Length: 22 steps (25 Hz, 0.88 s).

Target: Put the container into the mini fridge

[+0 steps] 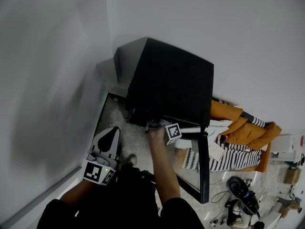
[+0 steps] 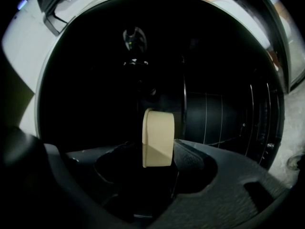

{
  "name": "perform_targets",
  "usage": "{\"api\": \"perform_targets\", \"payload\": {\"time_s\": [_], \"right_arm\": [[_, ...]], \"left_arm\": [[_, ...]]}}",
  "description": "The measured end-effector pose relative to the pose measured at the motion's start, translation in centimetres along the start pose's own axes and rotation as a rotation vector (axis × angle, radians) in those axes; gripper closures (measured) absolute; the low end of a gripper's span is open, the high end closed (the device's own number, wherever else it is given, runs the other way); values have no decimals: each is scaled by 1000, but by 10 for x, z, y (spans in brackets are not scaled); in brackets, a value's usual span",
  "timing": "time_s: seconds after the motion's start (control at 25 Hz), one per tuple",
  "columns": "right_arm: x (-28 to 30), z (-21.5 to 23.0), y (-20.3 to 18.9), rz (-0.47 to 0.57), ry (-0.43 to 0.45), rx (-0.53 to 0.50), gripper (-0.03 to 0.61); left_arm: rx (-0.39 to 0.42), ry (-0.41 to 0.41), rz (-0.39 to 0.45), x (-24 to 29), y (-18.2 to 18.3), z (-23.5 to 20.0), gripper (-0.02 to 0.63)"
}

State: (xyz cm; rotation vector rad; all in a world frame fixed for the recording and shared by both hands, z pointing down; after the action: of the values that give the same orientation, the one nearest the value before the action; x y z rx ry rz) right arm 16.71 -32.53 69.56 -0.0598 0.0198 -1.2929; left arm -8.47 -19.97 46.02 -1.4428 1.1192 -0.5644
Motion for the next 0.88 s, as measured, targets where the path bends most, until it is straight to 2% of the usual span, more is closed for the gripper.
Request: {"api": "perform_targets", "payload": {"time_s": [0.88], "right_arm": [[-43,13,10,14,-49,14,353]], "left_arm": [[-13,-14,3,-18,6,18,609]]}}
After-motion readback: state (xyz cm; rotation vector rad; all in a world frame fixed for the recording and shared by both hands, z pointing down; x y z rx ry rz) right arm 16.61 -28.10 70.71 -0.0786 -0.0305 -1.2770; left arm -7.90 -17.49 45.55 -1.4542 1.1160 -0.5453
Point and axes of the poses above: the fingertips, and each gripper's own axes: x forward along the fingers, z to its right, y out of its top, the point moved 3 cm from there along -x, backward along the fingers, and after that the axes turned 15 degrees about z, right-handed, at the moved point
